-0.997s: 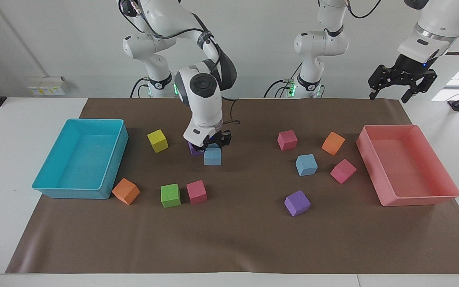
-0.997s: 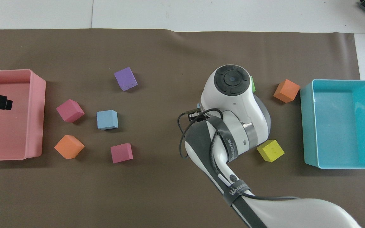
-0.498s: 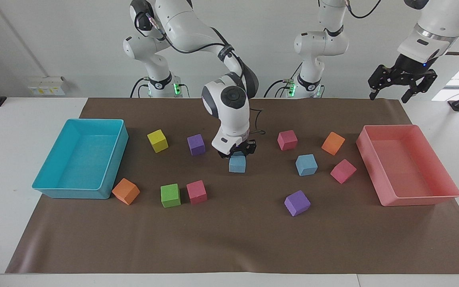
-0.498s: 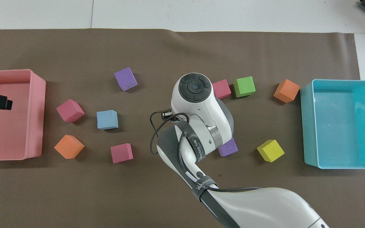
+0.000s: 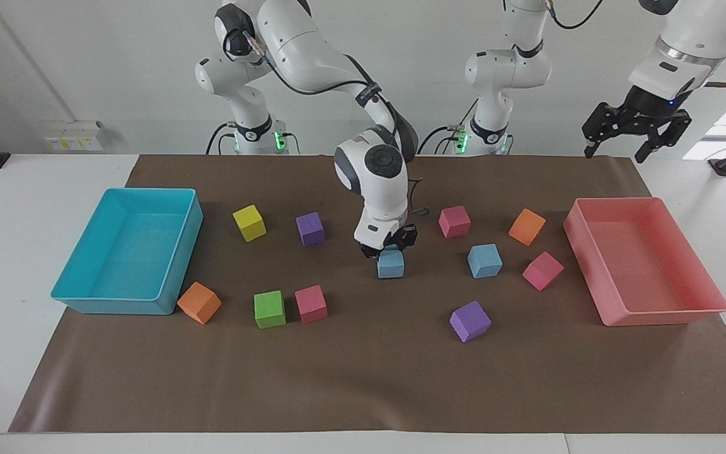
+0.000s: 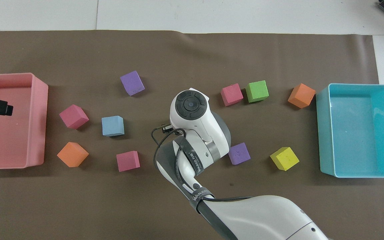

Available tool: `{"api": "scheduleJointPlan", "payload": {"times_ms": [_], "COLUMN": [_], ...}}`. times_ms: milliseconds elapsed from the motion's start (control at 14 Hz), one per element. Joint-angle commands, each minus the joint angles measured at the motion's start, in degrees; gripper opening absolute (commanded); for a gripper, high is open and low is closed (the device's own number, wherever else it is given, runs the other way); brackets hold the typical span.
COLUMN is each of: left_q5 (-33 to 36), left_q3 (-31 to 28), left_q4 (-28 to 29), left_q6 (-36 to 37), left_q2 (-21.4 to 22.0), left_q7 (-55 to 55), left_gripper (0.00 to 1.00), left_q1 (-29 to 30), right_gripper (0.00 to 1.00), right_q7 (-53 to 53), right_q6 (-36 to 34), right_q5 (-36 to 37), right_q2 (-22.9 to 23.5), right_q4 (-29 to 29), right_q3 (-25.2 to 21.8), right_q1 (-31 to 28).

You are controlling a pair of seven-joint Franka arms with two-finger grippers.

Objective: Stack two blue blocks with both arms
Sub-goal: 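Lower the light-blue cube at the center and open the right gripper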

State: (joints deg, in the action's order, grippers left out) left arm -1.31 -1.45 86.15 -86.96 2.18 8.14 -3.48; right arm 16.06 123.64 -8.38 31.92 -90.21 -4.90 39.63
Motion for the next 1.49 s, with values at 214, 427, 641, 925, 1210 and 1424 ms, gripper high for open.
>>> {"api": "scheduleJointPlan", "payload": {"times_ms": [214,427,641,925,1210,1424], "left_q5": [0.7,0.6,0.6,0.6,0.6,0.7], "left_q3": [0.5,0.5,0.5,0.5,0.5,0.4], "left_q4": [-1.6,-1.6,-1.6,-1.6,-1.6,-1.4], "left_q6": [1.4,1.4,1.4,1.4,1.4,2.1], "left_q2": [-0.8,-0.8,-0.8,-0.8,-0.8,-0.3], "left_q7": [0.7,0.8,0.7,0.8,0.8,0.9], "left_gripper": [1.00,1.00,1.00,1.00,1.00,1.00], "left_q1": [0.8,0.7,0.7,0.7,0.8,0.9], "right_gripper": [0.00,0.00,0.00,1.00,1.00,1.00], "right_q7": [1.8,3.6,4.2,4.4,4.2,4.0], "right_q6": [-1.1,-1.5,-2.4,-2.7,-2.9,-3.1], "right_q5": [-0.1,-0.1,-0.1,0.0,0.0,-0.1], "right_q2": [-1.2,-1.4,-1.5,-1.8,-5.3,-7.6], "right_q4": [-2.3,-2.8,-2.8,-2.7,-2.9,-2.9], "right_q3": [0.1,0.1,0.1,0.1,0.1,-0.6], "right_q1": [-0.3,-0.3,-0.2,-0.2,-0.5,-1.8]}}
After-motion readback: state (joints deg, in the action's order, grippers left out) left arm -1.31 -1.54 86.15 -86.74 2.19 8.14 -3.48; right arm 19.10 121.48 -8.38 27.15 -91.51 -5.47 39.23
